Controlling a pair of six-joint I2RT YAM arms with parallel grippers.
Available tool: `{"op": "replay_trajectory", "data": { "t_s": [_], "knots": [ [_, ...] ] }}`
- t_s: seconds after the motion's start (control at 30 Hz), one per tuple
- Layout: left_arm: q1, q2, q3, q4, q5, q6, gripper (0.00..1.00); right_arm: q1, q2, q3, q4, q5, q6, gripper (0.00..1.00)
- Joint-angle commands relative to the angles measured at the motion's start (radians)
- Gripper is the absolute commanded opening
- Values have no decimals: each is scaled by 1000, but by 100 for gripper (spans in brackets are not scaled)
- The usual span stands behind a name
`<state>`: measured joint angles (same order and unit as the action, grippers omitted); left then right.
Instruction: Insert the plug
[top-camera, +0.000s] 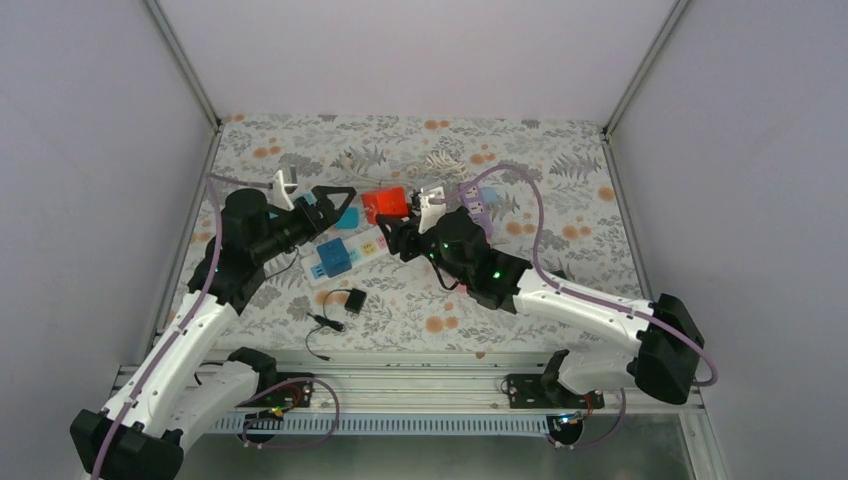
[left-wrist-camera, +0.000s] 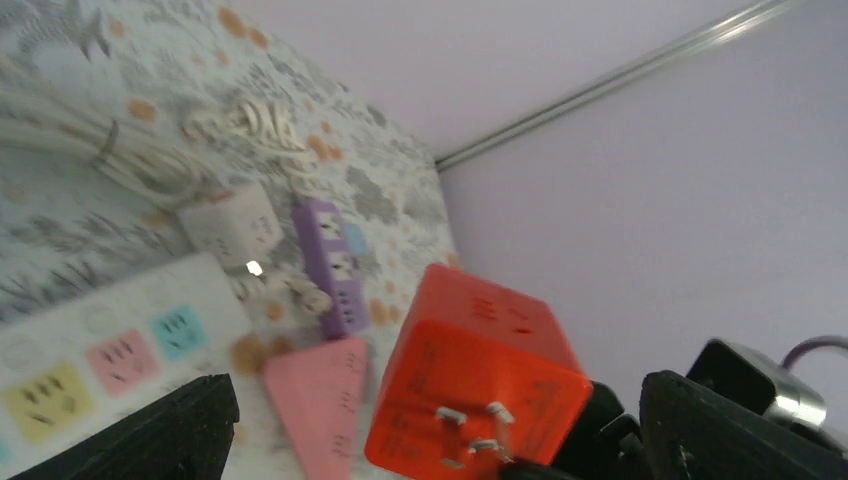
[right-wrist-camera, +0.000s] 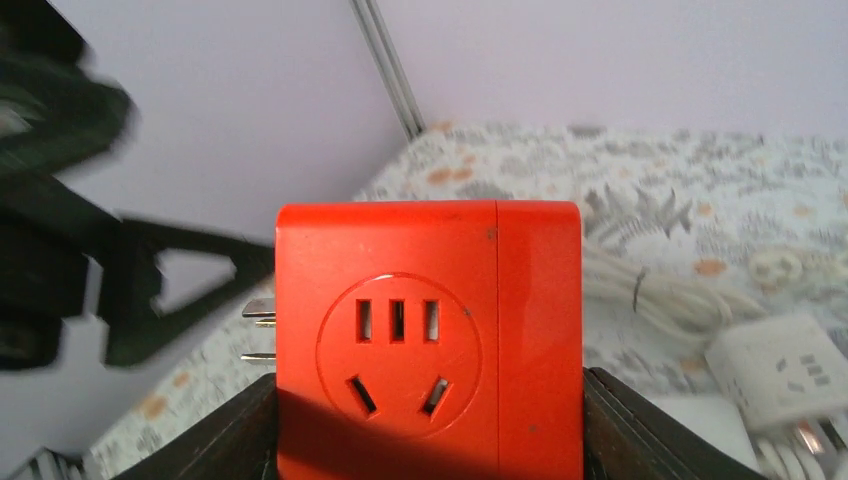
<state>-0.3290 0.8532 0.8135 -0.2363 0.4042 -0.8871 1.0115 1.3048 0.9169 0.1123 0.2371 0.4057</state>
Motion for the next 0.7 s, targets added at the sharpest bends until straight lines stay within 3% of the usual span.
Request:
{"op": "replay_trajectory", "data": {
  "t_s": [0.0,0.1,0.17,0.4,0.67],
  "knots": [
    [4,-50,-73,137,64,-367,100,-5,-54,-22,230,3,-45,60],
    [4,-90,-140,301,33,-580,100,-5,-48,-16,328,-30,-57,60],
    [4,-77,-127,324,30,-659,100,-5,-28,11,348,-57,-55,60],
    [2,-16,-76,351,73,-785,100,-4,36,55,415,-136,-44,61],
    [1,-38,-179,540,72,-929,97,-4,74,44,476,-188,-87,61]
  ]
}}
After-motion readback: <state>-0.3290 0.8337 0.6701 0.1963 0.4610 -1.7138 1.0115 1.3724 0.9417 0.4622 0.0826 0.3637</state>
